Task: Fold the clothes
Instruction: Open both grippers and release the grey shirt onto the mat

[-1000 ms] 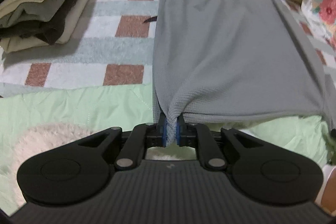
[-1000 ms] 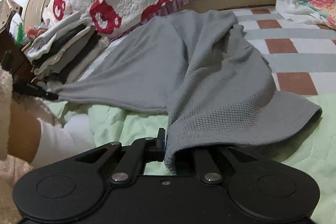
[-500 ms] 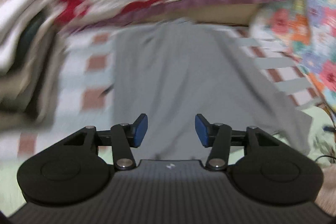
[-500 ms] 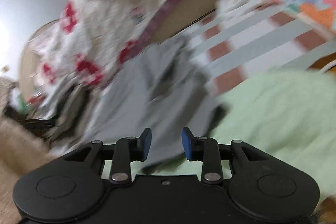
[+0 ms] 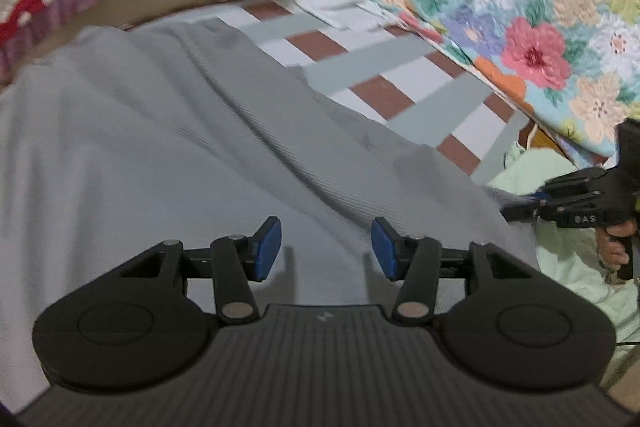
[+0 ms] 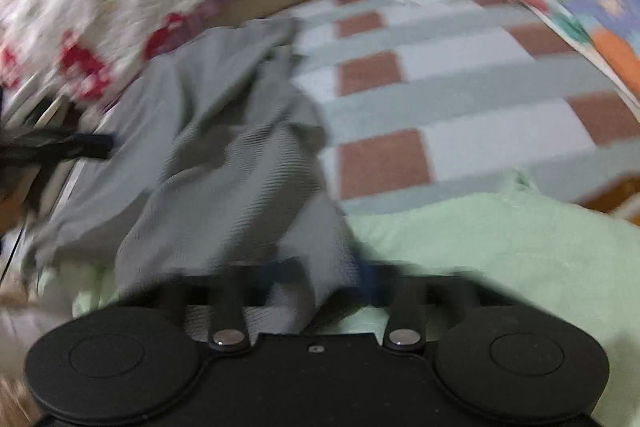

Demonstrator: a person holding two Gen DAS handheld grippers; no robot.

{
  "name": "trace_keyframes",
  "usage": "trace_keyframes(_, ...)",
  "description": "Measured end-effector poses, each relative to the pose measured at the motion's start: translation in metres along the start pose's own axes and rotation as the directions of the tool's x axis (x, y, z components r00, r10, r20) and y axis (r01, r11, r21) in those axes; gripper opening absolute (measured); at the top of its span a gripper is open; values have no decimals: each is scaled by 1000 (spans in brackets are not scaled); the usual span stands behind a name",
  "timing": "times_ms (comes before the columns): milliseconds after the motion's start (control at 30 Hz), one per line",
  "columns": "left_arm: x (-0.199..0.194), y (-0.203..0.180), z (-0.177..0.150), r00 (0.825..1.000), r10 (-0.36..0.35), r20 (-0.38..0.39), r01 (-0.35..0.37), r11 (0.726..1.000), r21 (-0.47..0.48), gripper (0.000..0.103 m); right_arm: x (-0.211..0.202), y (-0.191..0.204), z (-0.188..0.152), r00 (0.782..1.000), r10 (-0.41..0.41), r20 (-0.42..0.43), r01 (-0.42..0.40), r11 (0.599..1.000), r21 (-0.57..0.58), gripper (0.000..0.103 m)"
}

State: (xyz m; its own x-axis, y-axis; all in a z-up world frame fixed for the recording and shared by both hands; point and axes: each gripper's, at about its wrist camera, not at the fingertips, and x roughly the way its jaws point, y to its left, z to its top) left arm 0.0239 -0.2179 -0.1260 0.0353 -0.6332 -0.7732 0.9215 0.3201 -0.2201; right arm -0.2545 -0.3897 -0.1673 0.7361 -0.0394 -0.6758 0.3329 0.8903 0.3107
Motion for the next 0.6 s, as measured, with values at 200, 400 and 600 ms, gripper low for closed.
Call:
trace_keyframes(200,15,-15,-28,993,29,-111,-23,998,55,49,-109,49,-11,965,-109,238,139,984,-114,5)
trace_keyframes(400,25,-16,-45,971,76,-228,-71,997,28,51,-90,4,-53,972,-223,73,220,974,54,4)
trace_keyframes(600,16,-5,-51,960,101,-261,-115,993,-37,53,-78,-17,-65,984,-180,0,177,964,199,4)
